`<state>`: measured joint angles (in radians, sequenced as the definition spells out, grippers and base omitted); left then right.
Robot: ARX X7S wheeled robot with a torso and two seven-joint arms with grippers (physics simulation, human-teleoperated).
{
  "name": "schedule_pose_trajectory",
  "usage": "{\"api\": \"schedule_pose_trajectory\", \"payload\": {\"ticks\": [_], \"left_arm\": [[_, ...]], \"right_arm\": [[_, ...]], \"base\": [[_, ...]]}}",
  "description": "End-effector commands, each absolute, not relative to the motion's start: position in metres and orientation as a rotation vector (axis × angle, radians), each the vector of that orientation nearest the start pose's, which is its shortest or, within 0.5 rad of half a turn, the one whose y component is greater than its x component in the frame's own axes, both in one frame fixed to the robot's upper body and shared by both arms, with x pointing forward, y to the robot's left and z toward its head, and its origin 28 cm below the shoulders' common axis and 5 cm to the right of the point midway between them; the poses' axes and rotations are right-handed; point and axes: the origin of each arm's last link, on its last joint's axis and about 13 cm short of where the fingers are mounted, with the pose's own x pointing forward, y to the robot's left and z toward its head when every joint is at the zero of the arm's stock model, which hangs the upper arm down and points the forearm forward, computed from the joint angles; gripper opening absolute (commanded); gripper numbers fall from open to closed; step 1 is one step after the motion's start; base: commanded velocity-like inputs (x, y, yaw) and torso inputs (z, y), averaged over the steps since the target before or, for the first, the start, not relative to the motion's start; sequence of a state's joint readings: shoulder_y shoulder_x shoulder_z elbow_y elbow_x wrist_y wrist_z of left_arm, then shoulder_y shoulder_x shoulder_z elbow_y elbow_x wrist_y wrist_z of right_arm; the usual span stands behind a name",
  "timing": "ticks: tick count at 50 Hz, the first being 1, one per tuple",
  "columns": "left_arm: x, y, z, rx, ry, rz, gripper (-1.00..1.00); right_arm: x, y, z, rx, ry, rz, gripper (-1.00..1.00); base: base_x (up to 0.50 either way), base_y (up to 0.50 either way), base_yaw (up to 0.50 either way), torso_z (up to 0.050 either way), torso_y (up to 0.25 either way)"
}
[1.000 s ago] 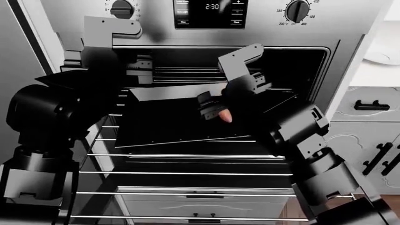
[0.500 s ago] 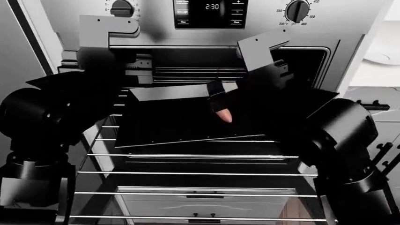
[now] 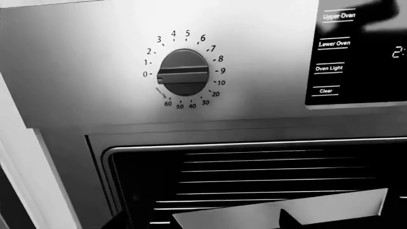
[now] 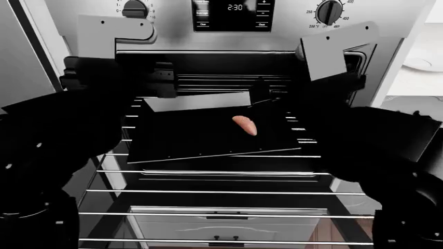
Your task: Place the sweet potato on the top rack of the oven.
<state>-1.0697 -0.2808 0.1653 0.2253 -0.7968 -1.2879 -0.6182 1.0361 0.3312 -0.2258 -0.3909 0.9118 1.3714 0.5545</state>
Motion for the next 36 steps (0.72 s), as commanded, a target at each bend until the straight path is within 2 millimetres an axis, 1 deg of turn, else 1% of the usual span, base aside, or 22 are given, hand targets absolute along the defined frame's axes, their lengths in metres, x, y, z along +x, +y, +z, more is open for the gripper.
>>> {"api": "schedule_pose_trajectory", "payload": {"ticks": [1, 9, 14, 22, 29, 36], "left_arm": [[0.280, 0.199, 0.277, 0.075, 0.045, -0.018, 1.00], [0.256, 0.190, 0.280, 0.081, 0.008, -0.076, 1.00], [0.241, 0.189, 0.277, 0.068, -0.012, -0.085, 1.00], [0.214, 0.188, 0.280, 0.047, -0.066, -0.101, 1.00], [0.199, 0.186, 0.282, 0.038, -0.093, -0.110, 1.00], [0.180, 0.184, 0.285, 0.035, -0.138, -0.124, 1.00]], "right_arm": [[0.256, -0.094, 0.275, -0.192, 0.017, 0.153, 1.00], [0.239, -0.091, 0.277, -0.202, -0.015, 0.161, 1.00], [0.230, -0.090, 0.279, -0.208, -0.037, 0.163, 1.00], [0.220, -0.090, 0.281, -0.207, -0.055, 0.154, 1.00], [0.215, -0.090, 0.283, -0.206, -0.067, 0.150, 1.00], [0.206, -0.088, 0.288, -0.212, -0.096, 0.151, 1.00]], "base": [[0.00, 0.00, 0.00, 0.000, 0.000], [0.00, 0.00, 0.00, 0.000, 0.000], [0.00, 0.00, 0.00, 0.000, 0.000], [0.00, 0.00, 0.00, 0.000, 0.000], [0.00, 0.00, 0.00, 0.000, 0.000], [0.00, 0.00, 0.00, 0.000, 0.000]]}}
